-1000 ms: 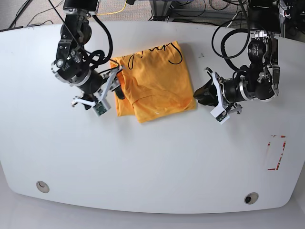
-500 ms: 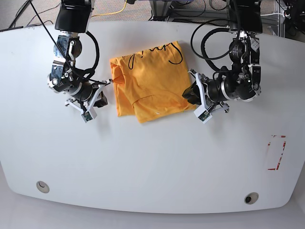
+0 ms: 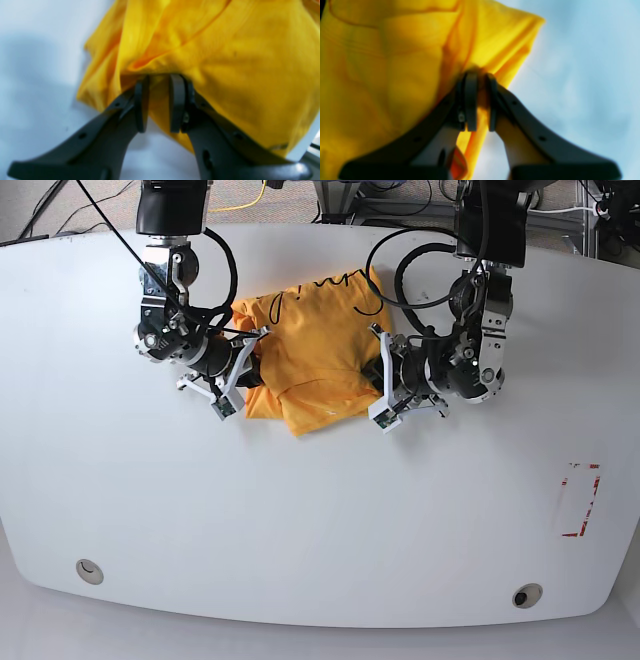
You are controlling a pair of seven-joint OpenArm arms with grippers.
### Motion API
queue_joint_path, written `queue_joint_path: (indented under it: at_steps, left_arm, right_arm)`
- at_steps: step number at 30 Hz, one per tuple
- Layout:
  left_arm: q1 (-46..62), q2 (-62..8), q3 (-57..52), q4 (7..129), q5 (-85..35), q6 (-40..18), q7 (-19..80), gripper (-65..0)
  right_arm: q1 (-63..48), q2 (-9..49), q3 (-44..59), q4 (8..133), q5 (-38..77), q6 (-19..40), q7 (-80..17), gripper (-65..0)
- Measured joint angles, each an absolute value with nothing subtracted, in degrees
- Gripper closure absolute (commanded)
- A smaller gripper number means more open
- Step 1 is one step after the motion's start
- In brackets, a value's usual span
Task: Layout the t-shirt on the table in an organized manner, then fold the t-shirt properly
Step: 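Press both grippers against the shirt sides to square the folded bundle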
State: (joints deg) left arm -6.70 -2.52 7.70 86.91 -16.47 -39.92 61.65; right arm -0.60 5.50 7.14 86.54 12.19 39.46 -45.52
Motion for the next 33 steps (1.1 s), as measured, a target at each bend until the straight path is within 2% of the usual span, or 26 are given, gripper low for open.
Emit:
queue_joint_path:
  at_steps: [11, 16, 21, 23, 25, 31, 33]
  left_arm:
    - [-10.0, 0.5, 9.5, 81.6, -15.0, -39.9, 61.9, -12.5]
    - [-9.6, 0.9, 9.6, 84.1, -15.0, -39.9, 62.2, -12.5]
    - [-9.4, -1.5, 9.5, 89.4, -15.2, -39.9, 62.1, -12.5]
    - [-9.5, -3.4, 9.5, 91.8, -15.7, -39.9, 62.1, -12.5]
    - [-9.6, -5.2, 9.5, 93.1, -15.7, -39.9, 62.3, -12.5]
    - [-9.2, -10.3, 9.3, 95.2, -15.6, -39.9, 65.4, -12.5]
    - [-9.0, -11.4, 9.3, 96.4, -15.5, -39.9, 65.6, -12.5]
  right_arm:
    - [-1.4, 3.5, 3.0, 86.6, 12.4, 39.4, -44.6, -7.0]
    - [-1.8, 2.3, 2.9, 86.7, 12.2, 39.4, -44.5, -7.1]
    - [-1.8, 1.9, 2.5, 87.2, 12.2, 39.4, -45.1, -7.9]
    - [-2.1, 2.8, 2.4, 88.4, 12.2, 39.9, -45.5, -11.1]
    - [-2.5, 3.9, 2.4, 90.0, 12.2, 40.1, -46.1, -17.1]
    - [-2.5, 6.3, 4.4, 96.2, 12.2, 40.1, -51.8, -39.6]
    - [-2.5, 6.3, 6.5, 99.0, 12.2, 40.0, -53.4, -44.7]
